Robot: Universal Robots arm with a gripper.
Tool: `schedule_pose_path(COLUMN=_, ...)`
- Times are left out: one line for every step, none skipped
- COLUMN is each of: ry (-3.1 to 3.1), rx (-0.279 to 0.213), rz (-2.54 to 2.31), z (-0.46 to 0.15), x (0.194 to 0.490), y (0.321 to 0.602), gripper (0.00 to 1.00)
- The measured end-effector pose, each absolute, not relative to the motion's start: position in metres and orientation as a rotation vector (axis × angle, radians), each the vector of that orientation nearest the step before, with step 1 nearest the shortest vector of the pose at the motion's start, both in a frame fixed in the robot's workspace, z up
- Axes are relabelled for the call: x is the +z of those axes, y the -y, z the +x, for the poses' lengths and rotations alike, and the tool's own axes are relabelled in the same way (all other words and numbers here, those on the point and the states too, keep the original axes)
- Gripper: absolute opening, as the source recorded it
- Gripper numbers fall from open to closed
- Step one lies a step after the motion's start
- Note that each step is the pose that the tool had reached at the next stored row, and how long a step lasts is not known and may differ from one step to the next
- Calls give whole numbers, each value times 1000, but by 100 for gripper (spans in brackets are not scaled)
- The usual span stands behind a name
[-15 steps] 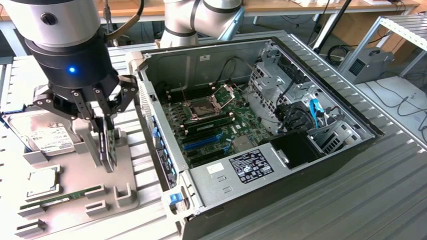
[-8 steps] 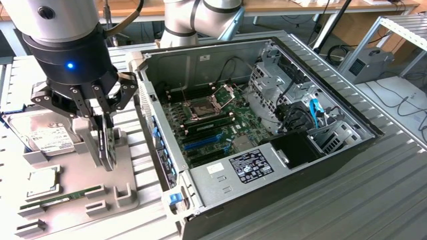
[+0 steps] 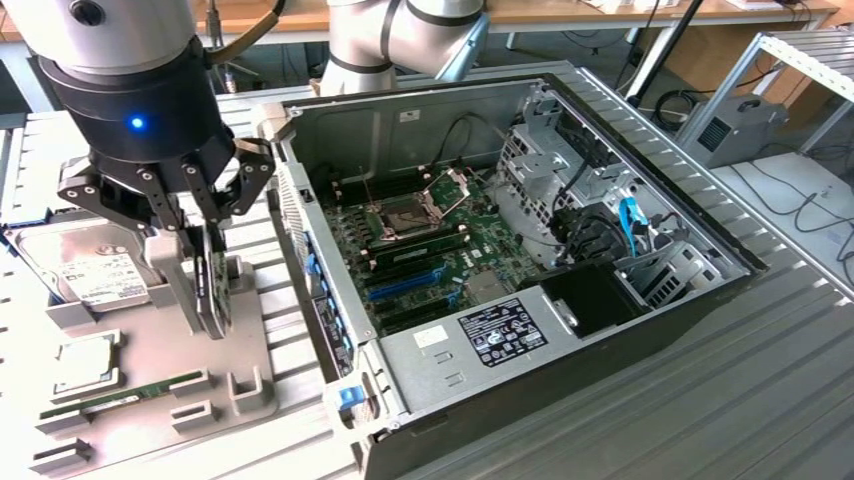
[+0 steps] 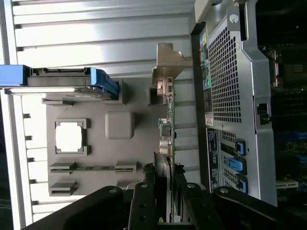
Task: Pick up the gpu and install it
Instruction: 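Pick up the gpu and move the gpu toward the slot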
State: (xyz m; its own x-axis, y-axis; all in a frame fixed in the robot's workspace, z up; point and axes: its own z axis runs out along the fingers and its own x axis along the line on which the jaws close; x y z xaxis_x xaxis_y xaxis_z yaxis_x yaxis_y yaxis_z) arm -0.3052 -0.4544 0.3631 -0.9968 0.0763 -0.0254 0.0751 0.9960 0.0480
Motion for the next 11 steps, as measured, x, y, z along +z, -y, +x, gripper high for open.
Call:
schedule_pose_path(ry=-3111, rx=73, rz=118, z=-305, x=364, y=454, gripper=26)
schedule_pose_path(ry=-3111, rx=73, rz=118, z=-305, x=364, y=454, gripper=26)
schedule_pose_path(ry=-3111, rx=73, rz=118, z=-305, x=365, y=454, gripper=26)
schedule_pose_path(ry=-3111, rx=73, rz=118, z=-305, x=366, y=454, gripper=26)
schedule_pose_path(ry=-3111, rx=73, rz=118, z=-305, x=367, y=454, gripper=26)
schedule_pose_path(ry=-3111, rx=73, rz=118, z=-305, x=367, y=454, gripper=26)
schedule_pose_path(ry=-3111, rx=73, rz=118, z=-305, x=368, y=454, gripper=26)
schedule_pose_path(ry=-3111, rx=73, rz=118, z=-305, x=369, y=454, gripper=26)
schedule_pose_path(ry=-3111, rx=73, rz=118, z=-305, x=370, y=454, gripper=26)
schedule_pose_path(ry=-3111, rx=73, rz=118, z=-305, x=370, y=454, gripper=26)
schedule_pose_path(ry=-3111, rx=73, rz=118, z=-305, x=371, y=454, gripper=26)
